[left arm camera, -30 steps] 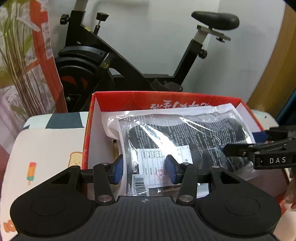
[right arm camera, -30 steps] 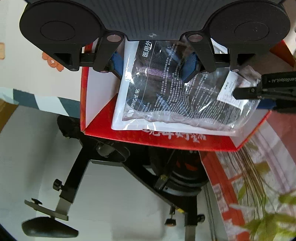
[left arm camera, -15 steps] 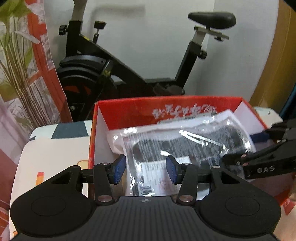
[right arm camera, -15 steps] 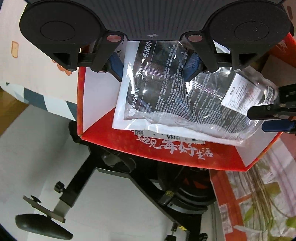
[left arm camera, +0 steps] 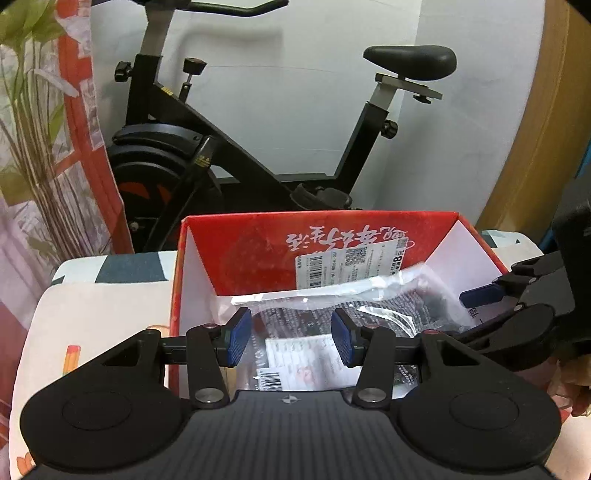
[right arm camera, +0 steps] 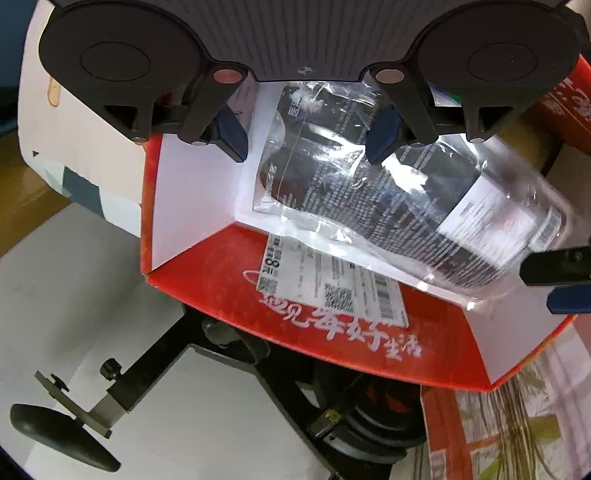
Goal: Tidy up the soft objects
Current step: 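Lower the clear bag into the red box and open the left tool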
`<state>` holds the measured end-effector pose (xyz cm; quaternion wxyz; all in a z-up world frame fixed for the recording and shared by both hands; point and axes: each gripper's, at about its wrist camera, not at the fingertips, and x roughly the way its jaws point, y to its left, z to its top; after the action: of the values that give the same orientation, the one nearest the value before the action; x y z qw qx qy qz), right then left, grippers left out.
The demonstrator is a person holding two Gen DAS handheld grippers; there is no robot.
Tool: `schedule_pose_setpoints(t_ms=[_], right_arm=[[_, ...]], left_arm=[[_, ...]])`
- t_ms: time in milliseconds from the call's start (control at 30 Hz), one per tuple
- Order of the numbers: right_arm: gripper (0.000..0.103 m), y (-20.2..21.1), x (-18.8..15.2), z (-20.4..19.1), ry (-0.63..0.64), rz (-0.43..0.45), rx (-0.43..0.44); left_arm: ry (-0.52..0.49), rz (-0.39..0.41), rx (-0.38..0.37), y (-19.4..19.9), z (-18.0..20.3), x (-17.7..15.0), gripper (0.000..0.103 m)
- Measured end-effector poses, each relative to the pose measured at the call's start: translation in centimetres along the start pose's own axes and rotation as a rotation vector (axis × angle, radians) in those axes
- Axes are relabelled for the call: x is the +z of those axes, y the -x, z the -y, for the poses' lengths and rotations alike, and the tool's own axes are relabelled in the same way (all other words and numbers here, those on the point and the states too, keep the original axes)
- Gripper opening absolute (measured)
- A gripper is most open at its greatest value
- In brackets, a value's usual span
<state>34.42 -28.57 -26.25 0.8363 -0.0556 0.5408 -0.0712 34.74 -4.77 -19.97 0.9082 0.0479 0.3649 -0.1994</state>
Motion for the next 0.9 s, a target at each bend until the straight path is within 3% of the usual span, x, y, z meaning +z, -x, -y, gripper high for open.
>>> schedule_pose_setpoints(t_ms=[233, 567, 733, 767, 867, 900], right_arm=[[0.064, 1.6, -0.2, 1.1, -0.09, 0.027, 0.109], [0.062, 6.1, -1.5, 1.9, -0.142, 0.115, 0.152], [0.077, 8.3, -2.5, 2.5, -0.188, 0.177, 0.18], [0.084, 8.7, -2.8, 2.5, -0.2, 0.187, 0.182], [0.088, 10.0, -3.8, 2.9, -0.251, 0.232, 0.213], [0.097, 10.6, -4.2, 3.1, -0.263, 0.256, 0.228]], left_arm=[[0.018, 0.001, 0.011, 1.0, -0.6, -0.4, 0.05], [0.012, 0.03, 0.034, 3.7, 0.0, -0.5, 0.051], [0.002, 0.047, 0.054, 5.4, 0.4, -0.9, 0.056], [0.001, 0.051, 0.058, 5.8, 0.5, -1.0, 0.058], [-0.001, 0.076, 0.074, 7.2, 0.7, -1.3, 0.073], [-0.003, 0.088, 0.078, 7.6, 0.8, -1.4, 0.08]])
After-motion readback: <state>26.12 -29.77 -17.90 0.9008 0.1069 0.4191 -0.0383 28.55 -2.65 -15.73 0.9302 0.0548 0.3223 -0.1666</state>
